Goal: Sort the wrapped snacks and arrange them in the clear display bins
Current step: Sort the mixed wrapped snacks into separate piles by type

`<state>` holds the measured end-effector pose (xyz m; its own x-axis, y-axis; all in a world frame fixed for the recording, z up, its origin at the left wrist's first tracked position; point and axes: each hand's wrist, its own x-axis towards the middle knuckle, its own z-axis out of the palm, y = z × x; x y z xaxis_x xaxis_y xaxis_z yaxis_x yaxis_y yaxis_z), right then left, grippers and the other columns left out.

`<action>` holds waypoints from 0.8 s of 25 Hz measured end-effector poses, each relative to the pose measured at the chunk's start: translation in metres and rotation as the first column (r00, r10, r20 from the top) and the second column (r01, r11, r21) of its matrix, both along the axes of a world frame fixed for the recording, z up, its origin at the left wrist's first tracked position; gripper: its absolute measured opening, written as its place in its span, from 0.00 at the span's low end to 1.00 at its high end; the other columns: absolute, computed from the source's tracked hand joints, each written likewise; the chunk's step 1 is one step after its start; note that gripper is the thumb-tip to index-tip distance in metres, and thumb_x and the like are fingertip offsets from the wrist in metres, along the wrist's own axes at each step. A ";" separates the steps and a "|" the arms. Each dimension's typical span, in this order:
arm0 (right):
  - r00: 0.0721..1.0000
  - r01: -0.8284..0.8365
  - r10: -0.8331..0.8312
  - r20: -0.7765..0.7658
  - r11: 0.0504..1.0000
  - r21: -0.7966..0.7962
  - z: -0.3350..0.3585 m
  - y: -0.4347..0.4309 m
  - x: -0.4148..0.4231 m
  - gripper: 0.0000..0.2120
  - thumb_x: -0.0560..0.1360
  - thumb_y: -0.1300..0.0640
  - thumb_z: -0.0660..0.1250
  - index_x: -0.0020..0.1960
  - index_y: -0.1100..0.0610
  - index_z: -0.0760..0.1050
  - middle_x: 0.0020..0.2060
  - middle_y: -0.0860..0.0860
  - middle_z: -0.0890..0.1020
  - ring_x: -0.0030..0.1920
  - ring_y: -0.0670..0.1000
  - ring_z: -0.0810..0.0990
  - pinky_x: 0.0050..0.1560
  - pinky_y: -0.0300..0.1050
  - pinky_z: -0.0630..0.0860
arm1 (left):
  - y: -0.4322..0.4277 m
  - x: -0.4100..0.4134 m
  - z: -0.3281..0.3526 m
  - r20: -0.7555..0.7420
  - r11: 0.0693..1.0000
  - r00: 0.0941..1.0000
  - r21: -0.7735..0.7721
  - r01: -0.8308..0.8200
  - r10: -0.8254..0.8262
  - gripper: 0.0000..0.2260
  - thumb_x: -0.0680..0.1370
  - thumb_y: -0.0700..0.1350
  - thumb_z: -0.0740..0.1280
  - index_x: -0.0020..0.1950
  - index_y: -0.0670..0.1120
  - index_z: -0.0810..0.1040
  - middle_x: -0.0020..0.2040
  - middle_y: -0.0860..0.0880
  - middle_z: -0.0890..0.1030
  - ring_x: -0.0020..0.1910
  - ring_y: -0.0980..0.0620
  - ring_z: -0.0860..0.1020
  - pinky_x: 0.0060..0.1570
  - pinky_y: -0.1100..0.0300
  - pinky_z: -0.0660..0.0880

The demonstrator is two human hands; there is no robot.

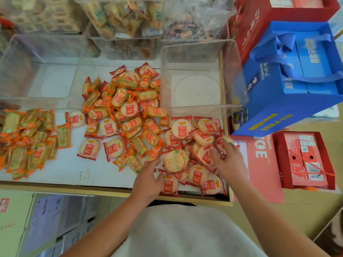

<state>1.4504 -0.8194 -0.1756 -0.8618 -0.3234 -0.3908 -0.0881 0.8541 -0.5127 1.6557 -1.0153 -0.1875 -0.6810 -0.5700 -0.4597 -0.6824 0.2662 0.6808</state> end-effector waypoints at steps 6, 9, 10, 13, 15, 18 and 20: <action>0.948 -0.229 0.200 -0.248 0.969 -0.095 0.038 -0.044 0.058 0.24 0.80 0.36 0.62 0.67 0.50 0.78 0.66 0.47 0.78 0.66 0.51 0.76 0.60 0.52 0.78 | -0.022 0.049 -0.007 0.013 0.998 0.999 -0.045 -0.048 0.049 0.18 0.80 0.46 0.69 0.71 0.51 0.75 0.64 0.55 0.77 0.54 0.58 0.78 0.54 0.59 0.78; 0.910 -0.404 0.349 -0.224 0.868 -0.289 0.036 -0.088 0.099 0.16 0.80 0.41 0.65 0.57 0.51 0.84 0.54 0.43 0.83 0.54 0.45 0.80 0.50 0.45 0.81 | -0.039 0.078 -0.014 0.012 0.995 0.997 -0.069 -0.078 0.079 0.17 0.79 0.44 0.70 0.68 0.49 0.78 0.61 0.51 0.79 0.50 0.56 0.79 0.50 0.57 0.80; 0.901 -0.433 0.401 -0.166 0.847 -0.307 0.031 -0.104 0.110 0.15 0.80 0.42 0.66 0.57 0.51 0.84 0.52 0.43 0.83 0.53 0.44 0.81 0.48 0.46 0.81 | -0.050 0.085 -0.015 0.019 0.991 0.995 -0.090 -0.099 0.101 0.17 0.79 0.43 0.71 0.68 0.47 0.78 0.62 0.51 0.79 0.52 0.54 0.80 0.51 0.57 0.80; 0.886 -0.447 0.464 0.000 0.852 -0.272 0.012 -0.141 0.132 0.18 0.80 0.46 0.68 0.68 0.51 0.78 0.63 0.46 0.79 0.63 0.49 0.79 0.58 0.47 0.79 | -0.091 0.089 -0.018 0.051 0.963 0.999 -0.268 0.002 0.012 0.21 0.79 0.44 0.70 0.72 0.48 0.75 0.69 0.49 0.76 0.65 0.48 0.76 0.60 0.54 0.76; 0.895 -0.445 0.441 -0.069 0.868 -0.221 0.004 -0.167 0.137 0.23 0.81 0.48 0.68 0.74 0.52 0.72 0.73 0.50 0.71 0.74 0.53 0.70 0.69 0.50 0.74 | -0.115 0.078 -0.018 0.056 0.877 0.964 -0.404 0.261 -0.261 0.26 0.77 0.42 0.69 0.75 0.50 0.72 0.76 0.47 0.70 0.73 0.44 0.69 0.67 0.49 0.72; 0.922 -0.387 0.385 -0.045 0.916 -0.104 -0.003 -0.209 0.128 0.30 0.81 0.47 0.67 0.79 0.52 0.64 0.81 0.56 0.59 0.81 0.58 0.55 0.78 0.58 0.61 | -0.132 0.066 -0.027 0.135 0.676 0.773 -0.409 0.613 -0.619 0.34 0.73 0.40 0.70 0.79 0.50 0.67 0.81 0.43 0.63 0.80 0.38 0.59 0.76 0.41 0.63; 0.937 -0.350 0.347 0.049 0.933 0.086 -0.012 -0.232 0.123 0.33 0.81 0.45 0.64 0.81 0.53 0.59 0.82 0.57 0.56 0.82 0.61 0.49 0.80 0.60 0.54 | -0.140 0.074 -0.036 0.237 0.572 0.671 -0.373 0.730 -0.702 0.38 0.70 0.41 0.71 0.80 0.53 0.65 0.83 0.44 0.57 0.82 0.36 0.55 0.76 0.40 0.59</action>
